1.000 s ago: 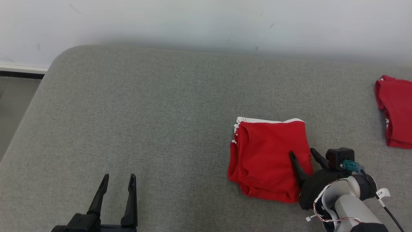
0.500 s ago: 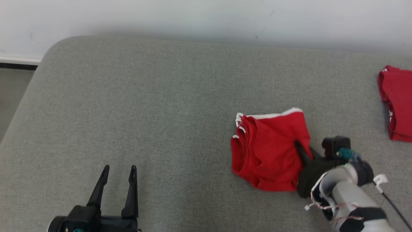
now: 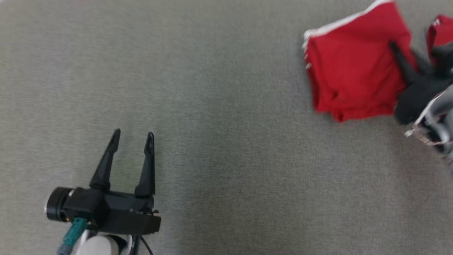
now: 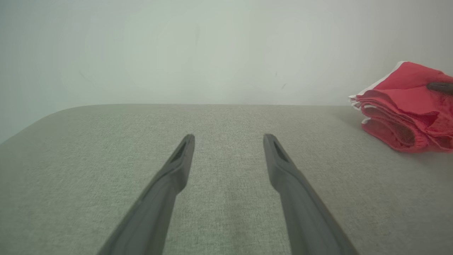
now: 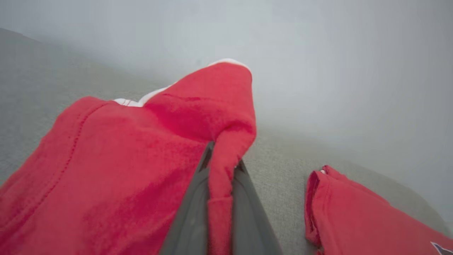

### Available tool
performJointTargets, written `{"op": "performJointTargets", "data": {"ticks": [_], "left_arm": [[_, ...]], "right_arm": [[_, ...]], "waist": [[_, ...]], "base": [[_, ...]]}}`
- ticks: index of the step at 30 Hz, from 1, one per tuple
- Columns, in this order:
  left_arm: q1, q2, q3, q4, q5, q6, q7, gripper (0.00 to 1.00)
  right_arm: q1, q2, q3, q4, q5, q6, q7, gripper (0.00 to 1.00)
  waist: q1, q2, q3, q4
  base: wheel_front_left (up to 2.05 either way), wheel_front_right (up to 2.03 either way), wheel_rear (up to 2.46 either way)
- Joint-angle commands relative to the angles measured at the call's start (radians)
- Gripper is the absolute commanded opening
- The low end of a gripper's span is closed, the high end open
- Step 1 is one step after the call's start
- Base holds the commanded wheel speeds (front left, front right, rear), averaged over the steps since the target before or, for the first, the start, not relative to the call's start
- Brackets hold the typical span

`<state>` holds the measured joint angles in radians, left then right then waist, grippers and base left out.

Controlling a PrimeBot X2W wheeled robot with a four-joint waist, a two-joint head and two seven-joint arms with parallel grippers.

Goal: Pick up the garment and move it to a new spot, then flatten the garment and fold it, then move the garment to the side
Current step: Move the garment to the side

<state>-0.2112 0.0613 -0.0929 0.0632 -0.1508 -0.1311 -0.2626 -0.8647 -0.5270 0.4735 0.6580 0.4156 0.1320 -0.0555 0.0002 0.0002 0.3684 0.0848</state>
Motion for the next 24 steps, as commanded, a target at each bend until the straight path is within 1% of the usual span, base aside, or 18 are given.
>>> {"op": "performJointTargets", "data": {"ticks": [1, 5, 11, 14, 17, 21, 24], "left_arm": [[-0.024, 0.014, 0.006, -0.01, 0.007, 0.001, -0.003, 1.0], [-0.05, 0.036, 0.014, -0.035, 0.016, 0.001, -0.003, 1.0], [-0.067, 0.074, 0.013, -0.073, 0.026, 0.001, -0.003, 1.0], [-0.067, 0.091, 0.018, -0.092, 0.032, 0.001, -0.003, 1.0], [-0.063, 0.102, 0.018, -0.114, 0.04, 0.001, -0.003, 1.0], [-0.048, 0.114, 0.015, -0.142, 0.049, 0.001, -0.003, 1.0], [-0.042, 0.12, 0.011, -0.155, 0.05, 0.001, -0.002, 1.0]], "right_arm": [[-0.025, -0.03, 0.006, -0.023, 0.011, -0.003, 0.012, 0.0], [-0.084, -0.129, 0.021, -0.089, 0.049, -0.003, 0.054, 0.0], [-0.119, -0.234, 0.0, -0.134, 0.083, -0.003, 0.092, 0.0], [-0.135, -0.275, -0.02, -0.141, 0.098, -0.003, 0.103, 0.0], [-0.143, -0.302, -0.028, -0.133, 0.109, -0.003, 0.116, 0.0], [-0.157, -0.339, -0.034, -0.11, 0.129, -0.003, 0.139, 0.0], [-0.168, -0.365, -0.029, -0.086, 0.118, -0.003, 0.147, 0.0]], "waist": [[-0.0002, -0.0002, 0.119, -0.09], [-0.0002, -0.0002, 0.179, -0.141], [-0.0002, -0.0002, 0.237, -0.194], [-0.0002, -0.0002, 0.255, -0.217], [-0.0002, -0.0002, 0.267, -0.234], [-0.0002, -0.0002, 0.277, -0.242], [-0.0002, -0.0002, 0.281, -0.242]], "base": [[0.0, 0.0, 0.0], [0.0, 0.0, 0.0], [0.0, 0.0, 0.0], [0.0, 0.0, 0.0], [0.0, 0.0, 0.0], [0.0, 0.0, 0.0], [0.0, 0.0, 0.0]]}}
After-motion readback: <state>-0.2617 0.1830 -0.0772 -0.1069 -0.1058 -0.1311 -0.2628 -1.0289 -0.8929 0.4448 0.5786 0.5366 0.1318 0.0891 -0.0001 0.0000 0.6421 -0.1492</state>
